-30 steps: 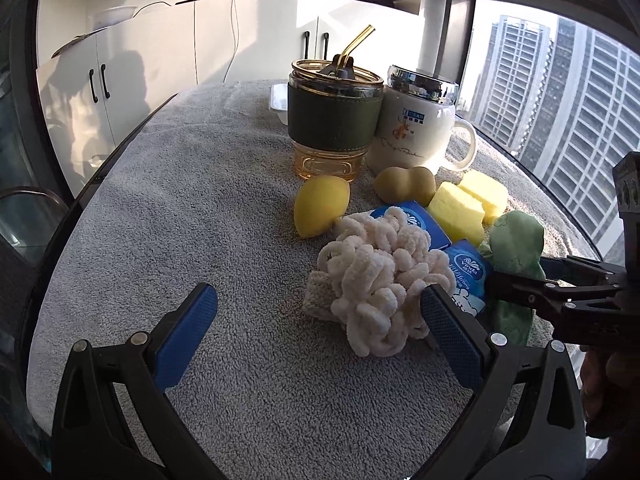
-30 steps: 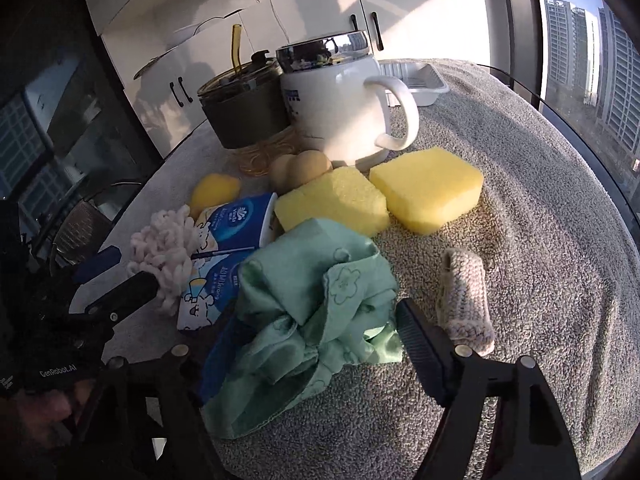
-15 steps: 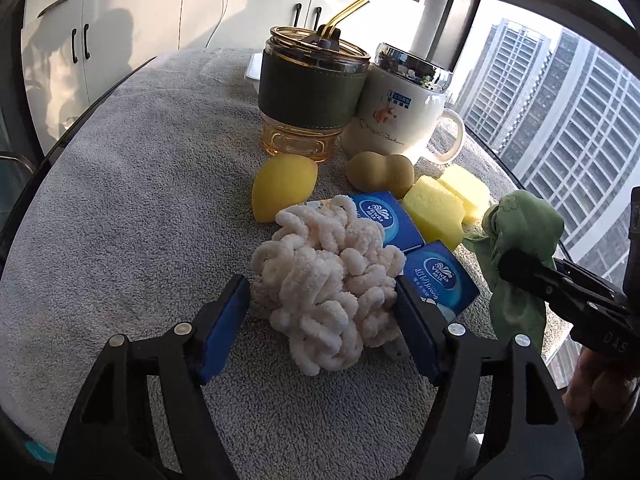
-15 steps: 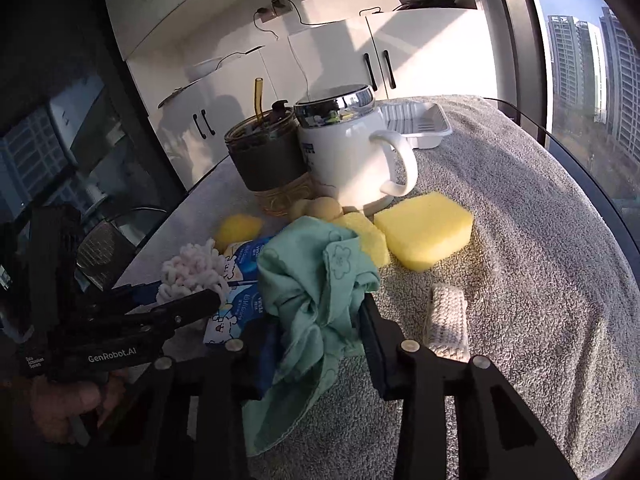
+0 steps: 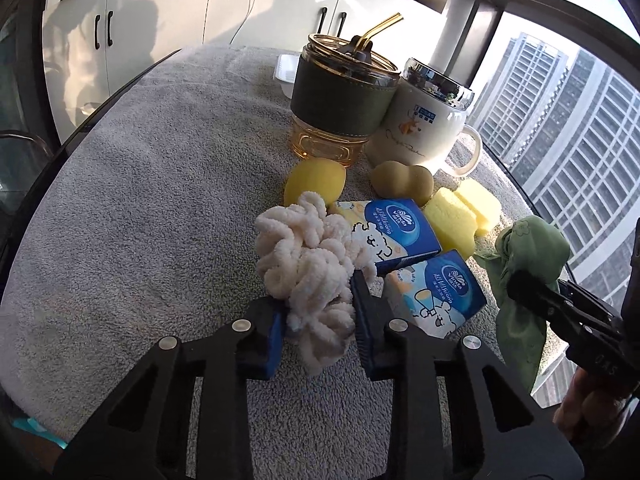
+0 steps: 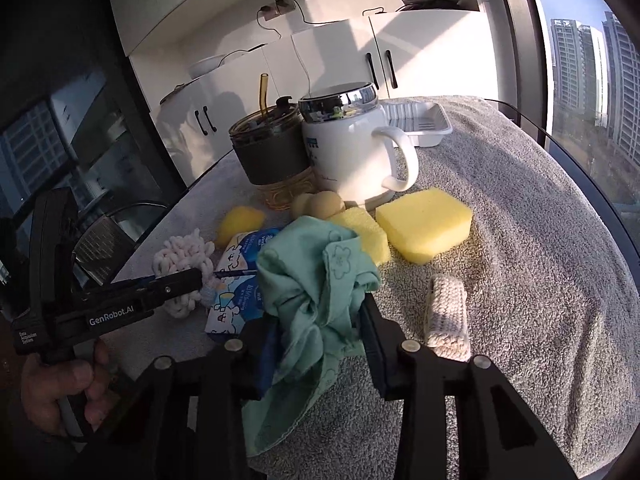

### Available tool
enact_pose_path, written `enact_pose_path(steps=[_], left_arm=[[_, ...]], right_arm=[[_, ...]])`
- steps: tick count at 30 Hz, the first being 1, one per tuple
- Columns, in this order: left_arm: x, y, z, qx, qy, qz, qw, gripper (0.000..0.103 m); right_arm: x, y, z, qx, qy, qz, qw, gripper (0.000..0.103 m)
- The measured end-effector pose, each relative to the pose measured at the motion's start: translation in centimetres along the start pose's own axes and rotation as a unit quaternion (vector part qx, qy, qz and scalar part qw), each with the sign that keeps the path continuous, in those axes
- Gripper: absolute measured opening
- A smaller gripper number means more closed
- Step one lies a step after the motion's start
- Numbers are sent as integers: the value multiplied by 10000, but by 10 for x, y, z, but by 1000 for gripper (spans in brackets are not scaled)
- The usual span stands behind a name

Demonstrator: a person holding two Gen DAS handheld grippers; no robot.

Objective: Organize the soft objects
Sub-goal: 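Grasp the cream knotted yarn with the left tool while the right tool grasps the mint-green cloth, then carry both items to the white tray and open both tools to release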

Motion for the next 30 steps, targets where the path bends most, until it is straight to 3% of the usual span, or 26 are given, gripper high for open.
enact_pose_path(steps=[1,14,23,30], left_arm=[[0,-2,0,-8,-2,-22,10000,22],[13,-31,-6,125,108,-318,9994,21],[1,-23,6,180,-65,-86,9998,21],[39,-33,-19,125,280,-354,9989,21]], right_arm=[[0,0,1,-1,-10,-4,10000,40],[7,-14,0,-115,-68,-161,9998,39],[-1,-5,-8,-240,18,80,9997,39],[16,-16,-11,-254,-40,-72,9996,39]])
Point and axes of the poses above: each gripper's, at about its wrist camera, not at the fingertips, and y roughly the way its jaws point, z to its left, x to its top, the point moved 6 cm from there along y, roughly the way its jaws point, and after that the axes turned 9 degrees about -x, right-handed, at the moved point
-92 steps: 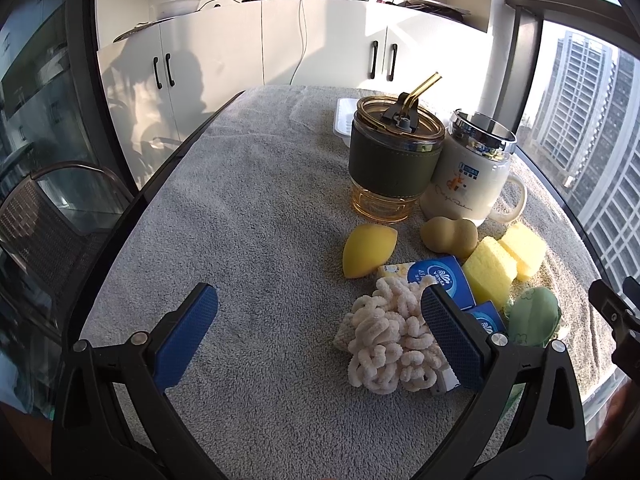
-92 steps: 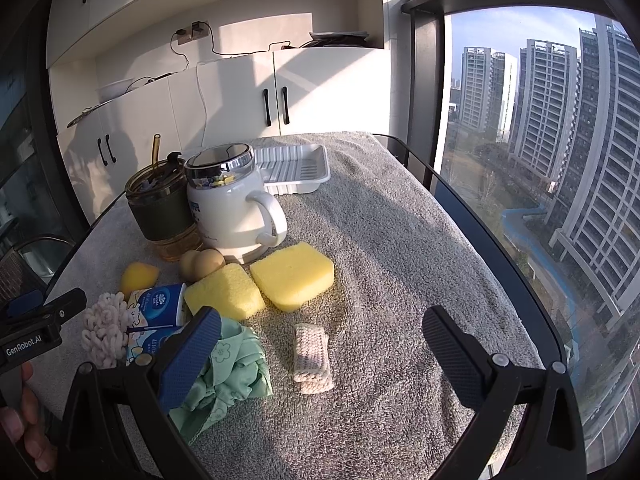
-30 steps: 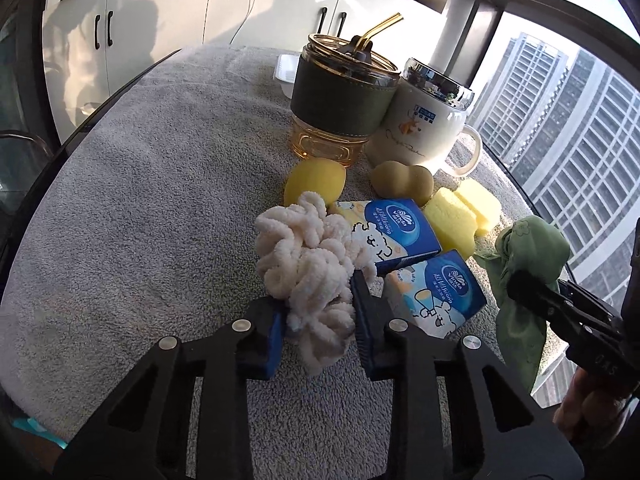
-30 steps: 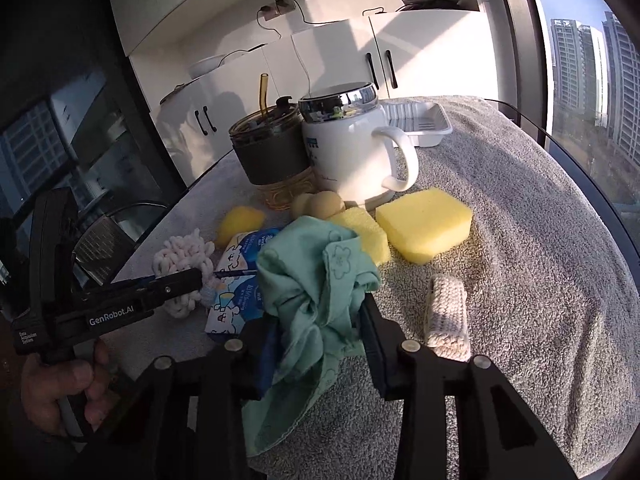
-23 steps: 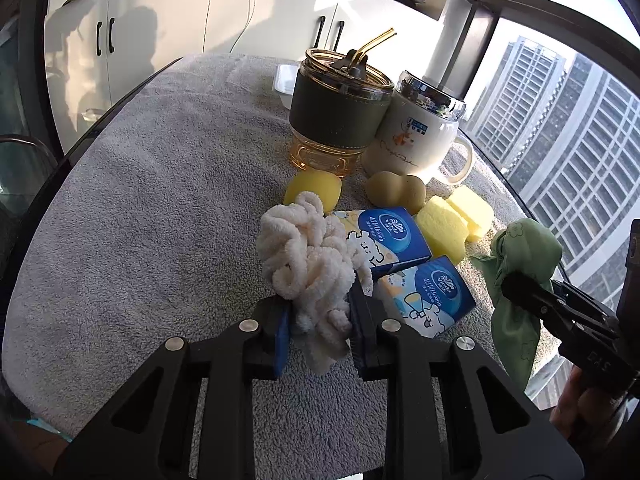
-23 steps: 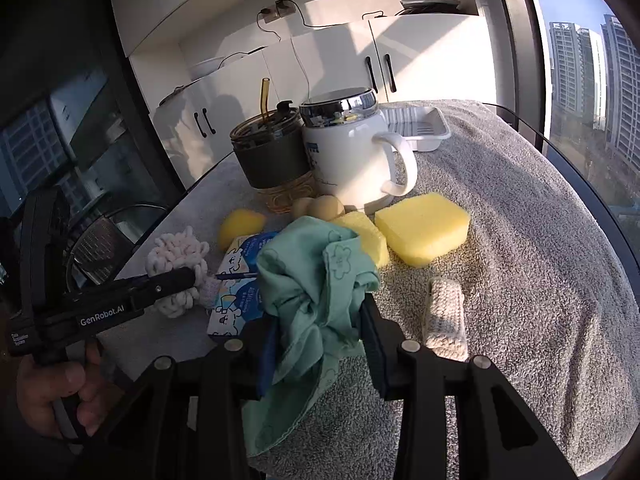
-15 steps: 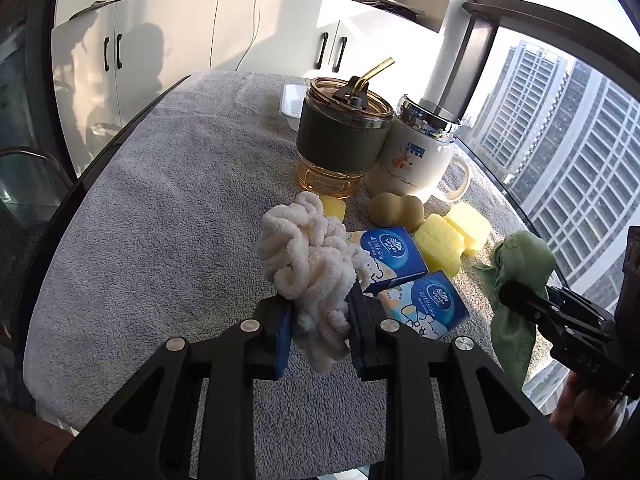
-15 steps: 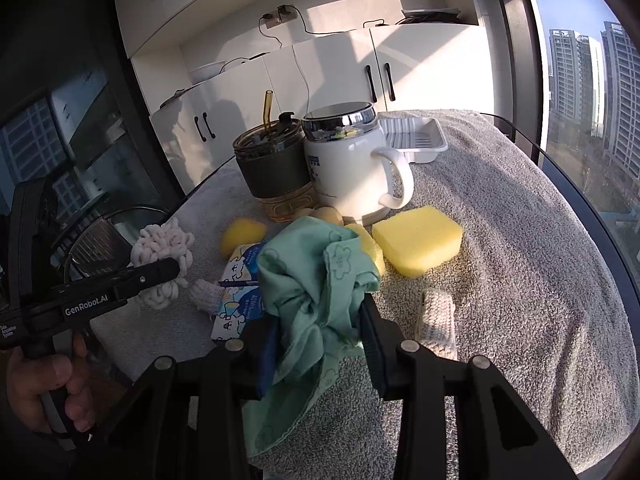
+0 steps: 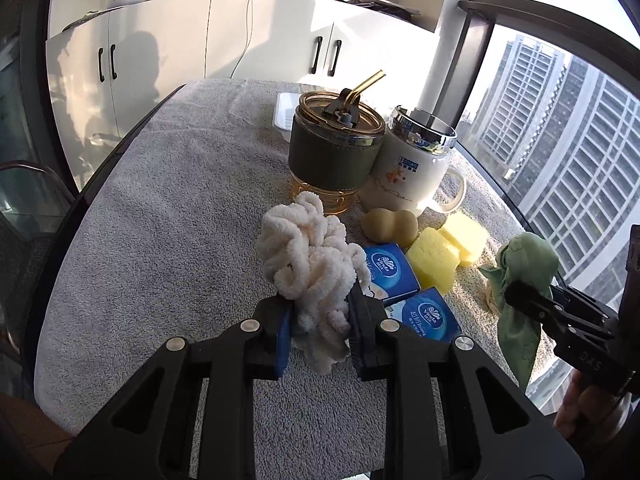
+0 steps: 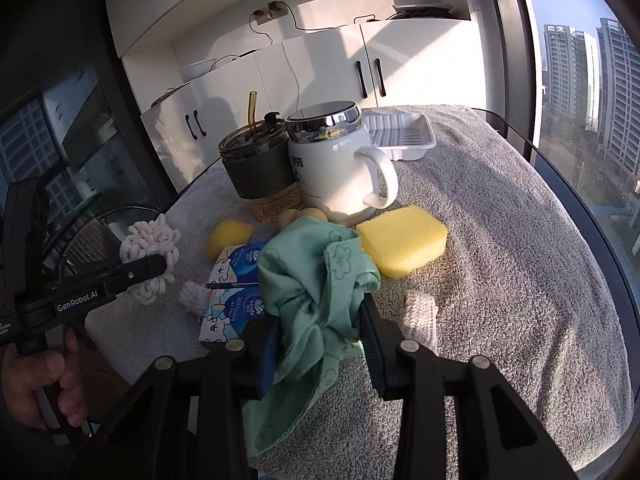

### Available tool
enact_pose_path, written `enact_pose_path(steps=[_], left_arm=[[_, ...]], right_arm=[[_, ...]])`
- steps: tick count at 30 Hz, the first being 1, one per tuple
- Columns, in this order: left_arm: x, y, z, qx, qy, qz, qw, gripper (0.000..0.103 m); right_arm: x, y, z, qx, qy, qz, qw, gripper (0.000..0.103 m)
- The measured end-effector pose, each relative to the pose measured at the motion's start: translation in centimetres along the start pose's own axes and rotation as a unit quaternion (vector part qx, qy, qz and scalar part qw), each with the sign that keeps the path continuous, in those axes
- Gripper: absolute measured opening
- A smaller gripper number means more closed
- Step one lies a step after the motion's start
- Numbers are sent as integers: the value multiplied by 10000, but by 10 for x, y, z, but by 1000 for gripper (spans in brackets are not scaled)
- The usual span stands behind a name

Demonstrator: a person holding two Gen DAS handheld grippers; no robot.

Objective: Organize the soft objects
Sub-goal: 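Carry both items to the white tray and open both tools to release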

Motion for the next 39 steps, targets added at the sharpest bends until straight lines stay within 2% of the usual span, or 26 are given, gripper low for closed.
enact_pose_path(steps=[2,5,10,13,15,16,20,23,26,30,33,34,37,38,39], left_arm=[[23,-4,-7,-45,135,-149,9998,21],[75,-13,-13,-75,403,-462,9981,21],[171,-3,-8,178,1112,-703,9911,21],[221,39,11,193,1251,-359,9913,21],[242,76,22,55,1356,18,9907,21],[249,92,29,39,1395,86,9902,21],[252,168,48,-42,1470,709,9866,22],[238,216,56,-188,1498,1164,9817,22],[220,252,59,-164,1652,1528,9742,22],[202,282,63,-60,1781,1827,9669,24],[198,288,68,-70,1619,1854,9692,25],[198,288,69,-94,1535,1845,9707,28],[198,289,69,-132,1477,1842,9716,49],[199,288,67,-189,1482,1838,9715,58],[200,287,64,-217,1491,1818,9717,62]], right_arm=[[12,-4,-4,-4,-27,-58,10000,39],[43,-13,-15,-32,-85,-232,9997,39],[131,-18,-36,-109,-330,-613,9975,39],[189,8,-48,-244,-572,-614,9962,39],[222,41,-52,-243,-757,-369,9962,39],[234,59,-54,-273,-793,-245,9962,39],[264,143,-66,-517,-1011,309,9931,39],[265,204,-73,-402,-980,810,9911,39],[255,254,-79,-592,-1105,1158,9853,39],[245,290,-85,-570,-1025,1417,9829,39],[238,301,-79,-582,-1180,1488,9801,42],[237,304,-76,-574,-1235,1541,9786,45],[228,304,-76,-582,-1267,1583,9775,52],[227,303,-76,-567,-1234,1567,9783,55],[227,303,-75,-550,-1206,1556,9789,58]])
Point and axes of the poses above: each gripper's, at about its wrist camera, not at the fingertips, and y roughly the way its jaws point, z to its left, x to its top, the point moved 6 cm from there along y, roughly the way its jaws point, and after that the axes turned 9 degrees about -x, right-handed, at the moved point
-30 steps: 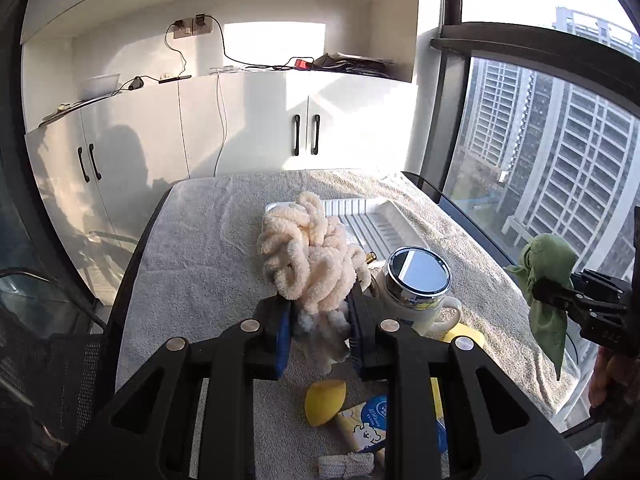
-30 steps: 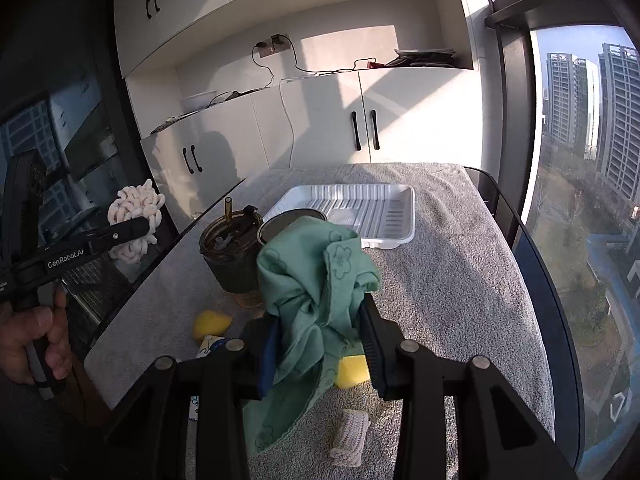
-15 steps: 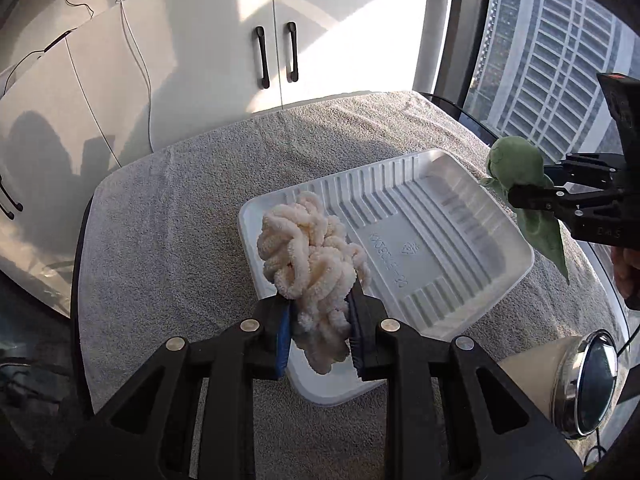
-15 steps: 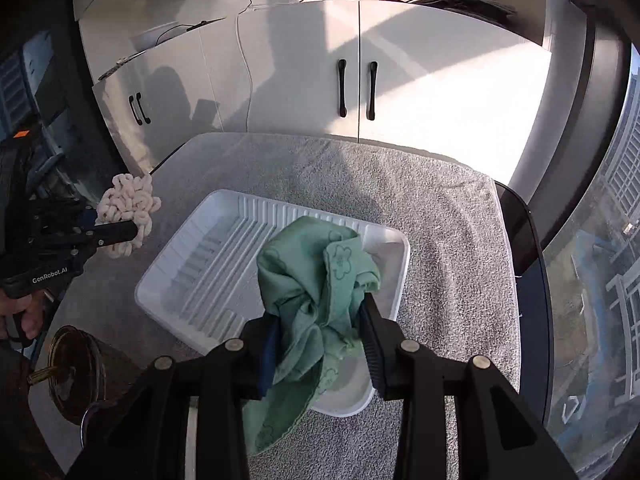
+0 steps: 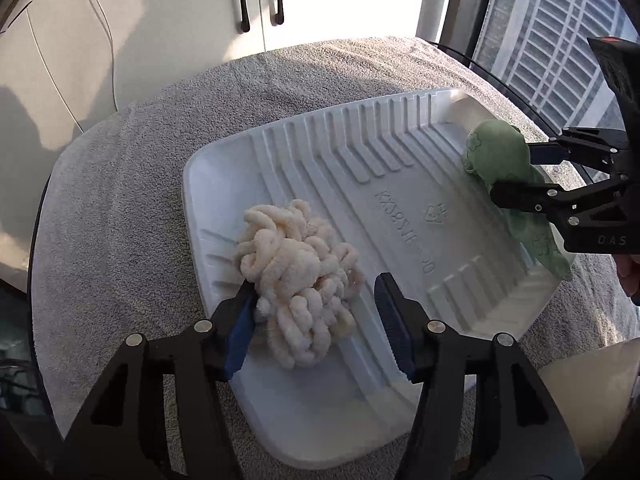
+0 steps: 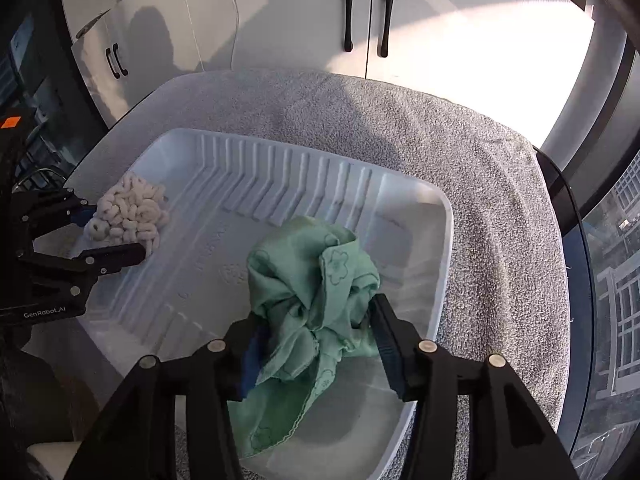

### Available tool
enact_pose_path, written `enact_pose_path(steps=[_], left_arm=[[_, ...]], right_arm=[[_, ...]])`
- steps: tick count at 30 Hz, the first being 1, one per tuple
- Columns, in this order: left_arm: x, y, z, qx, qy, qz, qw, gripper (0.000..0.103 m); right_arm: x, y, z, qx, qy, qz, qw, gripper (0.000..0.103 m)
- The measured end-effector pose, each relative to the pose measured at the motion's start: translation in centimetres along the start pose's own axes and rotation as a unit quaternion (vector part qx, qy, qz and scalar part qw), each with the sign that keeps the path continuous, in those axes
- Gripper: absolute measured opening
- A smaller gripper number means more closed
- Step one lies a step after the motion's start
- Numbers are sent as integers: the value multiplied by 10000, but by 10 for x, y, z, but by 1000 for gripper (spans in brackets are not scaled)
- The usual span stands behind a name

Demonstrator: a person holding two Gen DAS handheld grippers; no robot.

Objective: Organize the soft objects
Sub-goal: 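Carry both items to the white tray and open both tools to release, then move the right tool to the grey knitted sock and grasp it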

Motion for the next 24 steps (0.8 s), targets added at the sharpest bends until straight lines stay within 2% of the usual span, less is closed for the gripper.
enact_pose_path(steps=[1,2,7,13,18,20,24], left_arm=[[1,-2,-1,28,0,-38,10000,72],[2,-5,-1,26,-16,-75,10000,75],[13,-30,5,-70,-272,-410,9988,75],[8,-89,13,-126,-501,-1029,9933,76],[-27,-153,10,62,-690,-1656,9838,78],[-49,-174,-2,244,-608,-1767,9821,84],[-94,-206,-35,323,-487,-1987,9783,88]], right_arm=[[1,0,-1,-12,14,-16,10000,67],[1,-3,-3,-44,22,-58,10000,71],[8,-25,-8,-26,125,-350,9993,78],[9,-68,-20,95,359,-717,9967,79],[-14,-126,-27,276,497,-1116,9921,79],[-33,-151,-26,357,541,-1304,9893,80],[-80,-198,-17,503,619,-1633,9833,83]])
Point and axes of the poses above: each gripper's, at about its wrist camera, not at the fingertips, and y roughly the way its jaws point, z to its left, x to its top, the point moved 6 cm from there along y, roughly the way its jaws point, and after that the axes turned 9 degrees about -x, right-handed, at the moved point
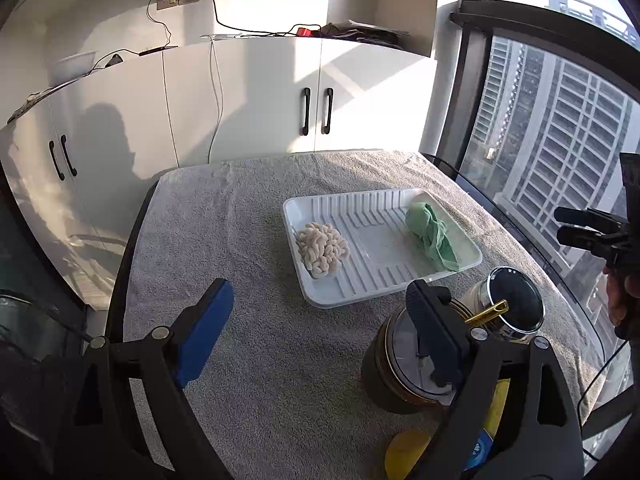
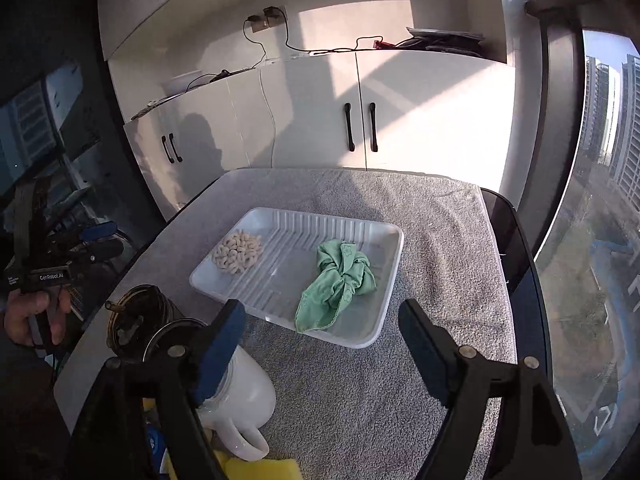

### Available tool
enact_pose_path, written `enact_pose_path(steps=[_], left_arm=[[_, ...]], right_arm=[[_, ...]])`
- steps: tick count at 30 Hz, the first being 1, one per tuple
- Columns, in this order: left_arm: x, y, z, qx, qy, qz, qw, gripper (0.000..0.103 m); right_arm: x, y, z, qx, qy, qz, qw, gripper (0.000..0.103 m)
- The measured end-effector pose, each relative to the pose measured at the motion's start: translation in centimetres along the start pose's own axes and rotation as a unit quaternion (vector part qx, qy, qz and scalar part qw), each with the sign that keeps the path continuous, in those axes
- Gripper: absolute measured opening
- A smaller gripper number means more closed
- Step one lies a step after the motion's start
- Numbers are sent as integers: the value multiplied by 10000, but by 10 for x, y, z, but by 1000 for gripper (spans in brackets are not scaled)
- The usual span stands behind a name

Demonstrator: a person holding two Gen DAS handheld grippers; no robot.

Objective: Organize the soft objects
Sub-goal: 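Move the right tool to the grey knitted sock and grasp it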

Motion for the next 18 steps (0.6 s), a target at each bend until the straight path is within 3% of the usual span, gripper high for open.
enact_pose_path(steps=[5,9,14,18], left_arm=[[-49,-45,-45,-232,53,-148,9996,92],[-99,-58,-75,-204,274,99,9994,92],[-158,-54,-104,-128,802,508,9954,92],[-184,-48,-117,-77,1079,624,9922,92]], right_arm=[[-59,-59,20,-73,-27,-214,9997,83],[-112,-86,33,-198,1,-200,9996,83],[-178,-92,38,-471,275,117,9984,83],[-209,-80,39,-721,432,354,9958,82]])
Point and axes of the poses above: each gripper's, at about its wrist camera, not at the fingertips, and y roughly the way its jaws point, z to its left, x to its top, the point moved 6 cm from there along y, roughly the way its jaws point, and after that the axes turned 9 degrees about -x, right-handed, at the moved point
